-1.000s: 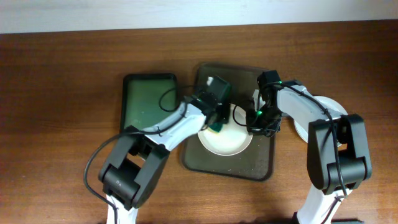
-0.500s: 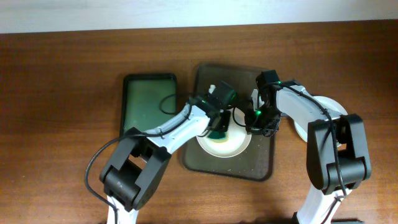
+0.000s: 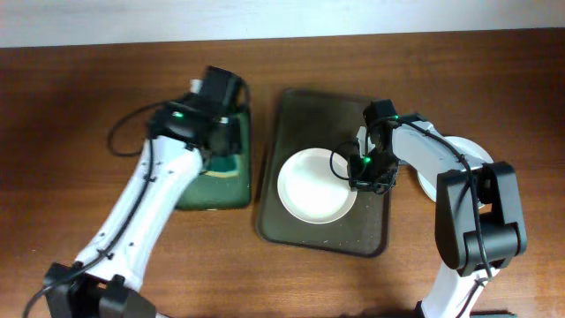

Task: Clean dirty plates on tray and stack at the side
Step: 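Return the sponge to the water tray with the left gripper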

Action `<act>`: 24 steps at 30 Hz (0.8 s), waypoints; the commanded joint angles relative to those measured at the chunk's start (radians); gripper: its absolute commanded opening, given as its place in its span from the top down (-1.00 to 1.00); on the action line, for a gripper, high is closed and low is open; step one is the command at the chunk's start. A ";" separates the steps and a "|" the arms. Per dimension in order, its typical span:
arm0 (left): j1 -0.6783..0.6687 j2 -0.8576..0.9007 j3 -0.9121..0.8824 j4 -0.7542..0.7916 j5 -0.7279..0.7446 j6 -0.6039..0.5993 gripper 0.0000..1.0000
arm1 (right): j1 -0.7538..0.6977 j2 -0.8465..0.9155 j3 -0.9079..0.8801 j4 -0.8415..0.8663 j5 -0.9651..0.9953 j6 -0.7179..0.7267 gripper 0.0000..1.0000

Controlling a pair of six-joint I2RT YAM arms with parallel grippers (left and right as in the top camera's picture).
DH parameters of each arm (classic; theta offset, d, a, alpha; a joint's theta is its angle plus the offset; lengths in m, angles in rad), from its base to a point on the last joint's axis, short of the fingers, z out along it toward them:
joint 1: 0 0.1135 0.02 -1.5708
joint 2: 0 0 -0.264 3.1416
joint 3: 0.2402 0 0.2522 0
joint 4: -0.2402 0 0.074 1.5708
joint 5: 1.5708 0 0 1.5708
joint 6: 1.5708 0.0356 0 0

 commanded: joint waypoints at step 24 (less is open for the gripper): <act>0.107 -0.201 -0.200 0.162 0.154 0.126 -0.99 | 0.591 -0.536 0.054 -0.168 1.291 0.204 0.92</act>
